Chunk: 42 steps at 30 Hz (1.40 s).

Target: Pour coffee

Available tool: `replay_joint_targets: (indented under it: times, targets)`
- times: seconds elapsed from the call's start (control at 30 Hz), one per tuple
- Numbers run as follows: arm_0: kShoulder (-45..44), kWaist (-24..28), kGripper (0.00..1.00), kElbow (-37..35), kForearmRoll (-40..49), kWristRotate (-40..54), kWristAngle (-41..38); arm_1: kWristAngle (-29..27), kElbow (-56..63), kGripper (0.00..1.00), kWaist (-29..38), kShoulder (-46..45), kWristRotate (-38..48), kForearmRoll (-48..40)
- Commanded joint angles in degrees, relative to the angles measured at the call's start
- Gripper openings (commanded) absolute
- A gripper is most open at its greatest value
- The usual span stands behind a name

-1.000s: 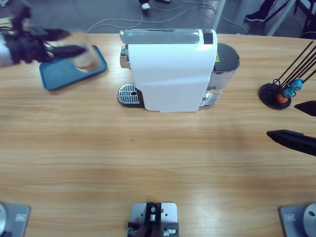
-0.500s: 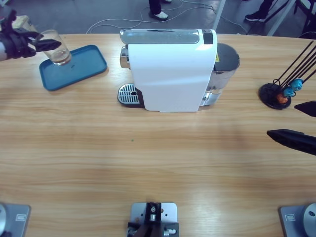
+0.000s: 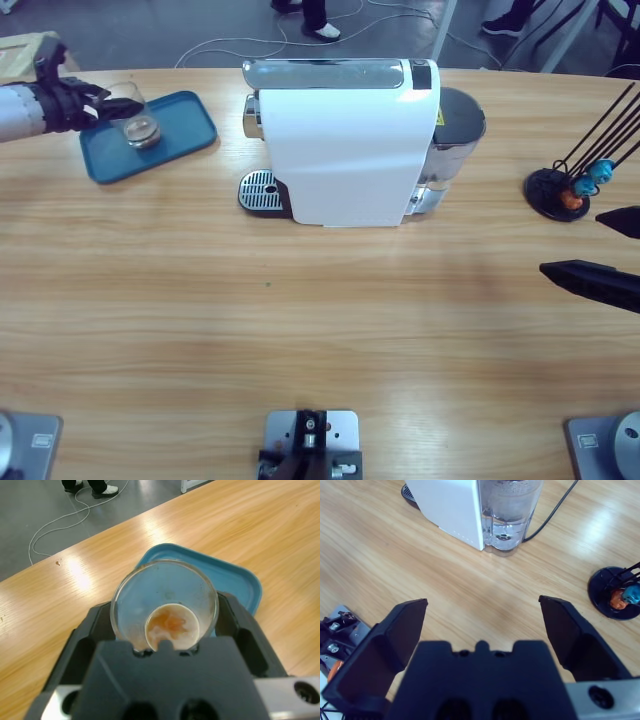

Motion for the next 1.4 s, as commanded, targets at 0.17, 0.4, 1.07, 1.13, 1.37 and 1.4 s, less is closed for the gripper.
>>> replay_joint_targets:
  times: [0.17,0.4,1.07,1.13,1.37,1.4]
  targets:
    - [2.8,-2.5,0.982,-0.9,-1.0,-0.8,5.6,0.1,0.6,1.000,0.1,1.6,1.9,1.1]
    - [-9.7,-0.8,0.982,6.1,-0.1,-4.3,6.3,0.0,0.8,1.000,0.1,1.4,2.1,1.0]
    - [-63.3,-32.5,0.986,1.6,66.1,-25.0,12.8,-7.6,-0.9,1.000,0.1,-4.7,-0.6,4.2]
    - [-64.9,-35.0,0.977,1.5,68.9,-27.2,14.8,-5.9,-0.6,1.000,0.1,-6.3,-0.7,4.0]
    - [-66.3,-36.5,0.977,7.7,65.0,-27.0,17.7,-5.4,-5.8,1.000,0.3,-4.6,-4.0,13.0]
    - [-67.0,-37.1,0.979,8.6,63.9,-25.7,17.8,-5.4,-5.8,1.000,0.3,-6.4,-4.2,13.0]
